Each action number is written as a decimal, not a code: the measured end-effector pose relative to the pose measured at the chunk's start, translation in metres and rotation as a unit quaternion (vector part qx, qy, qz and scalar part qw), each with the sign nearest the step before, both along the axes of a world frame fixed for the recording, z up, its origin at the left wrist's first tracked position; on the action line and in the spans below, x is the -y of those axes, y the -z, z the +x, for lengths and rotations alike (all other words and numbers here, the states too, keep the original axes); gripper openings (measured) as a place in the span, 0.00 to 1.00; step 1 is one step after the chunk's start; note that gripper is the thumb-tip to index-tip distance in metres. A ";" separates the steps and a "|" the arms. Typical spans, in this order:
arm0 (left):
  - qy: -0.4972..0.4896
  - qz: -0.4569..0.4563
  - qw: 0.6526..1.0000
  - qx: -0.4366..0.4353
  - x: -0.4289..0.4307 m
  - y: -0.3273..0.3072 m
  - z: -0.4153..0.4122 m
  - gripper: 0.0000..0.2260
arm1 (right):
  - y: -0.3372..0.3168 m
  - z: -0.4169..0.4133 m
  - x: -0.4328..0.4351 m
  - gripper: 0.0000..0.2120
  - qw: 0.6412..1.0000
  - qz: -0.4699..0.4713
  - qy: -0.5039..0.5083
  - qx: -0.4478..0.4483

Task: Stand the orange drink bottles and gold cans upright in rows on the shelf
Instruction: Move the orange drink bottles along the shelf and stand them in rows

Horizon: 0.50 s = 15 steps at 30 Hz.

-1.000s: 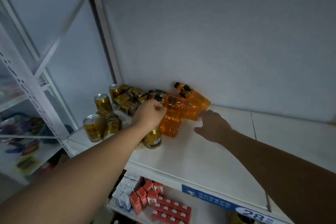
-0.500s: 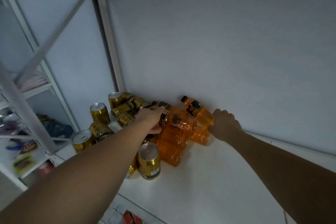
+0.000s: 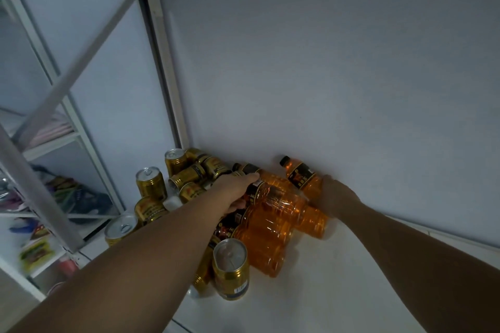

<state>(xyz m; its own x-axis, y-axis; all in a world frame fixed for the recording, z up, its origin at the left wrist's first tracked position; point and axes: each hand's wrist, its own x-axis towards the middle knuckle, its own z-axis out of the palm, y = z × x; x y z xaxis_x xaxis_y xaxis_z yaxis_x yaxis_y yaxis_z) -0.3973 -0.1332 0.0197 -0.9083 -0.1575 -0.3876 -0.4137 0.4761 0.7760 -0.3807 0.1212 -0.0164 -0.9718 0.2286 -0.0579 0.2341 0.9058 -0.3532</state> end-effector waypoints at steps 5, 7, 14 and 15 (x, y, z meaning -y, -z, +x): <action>-0.010 0.011 0.999 -0.041 -0.006 0.003 0.001 0.25 | 0.007 -0.006 -0.001 0.34 0.999 -0.039 0.003 -0.017; 0.000 0.027 0.998 -0.056 -0.013 0.001 0.002 0.23 | 0.009 -0.005 -0.002 0.31 0.999 -0.049 0.005 -0.023; 0.047 0.172 0.975 -0.130 -0.044 -0.021 0.018 0.15 | 0.013 0.011 -0.010 0.22 0.996 -0.056 0.031 -0.067; 0.068 0.154 0.974 -0.150 -0.048 -0.025 0.022 0.15 | 0.013 0.014 -0.013 0.21 0.995 -0.060 0.036 -0.076</action>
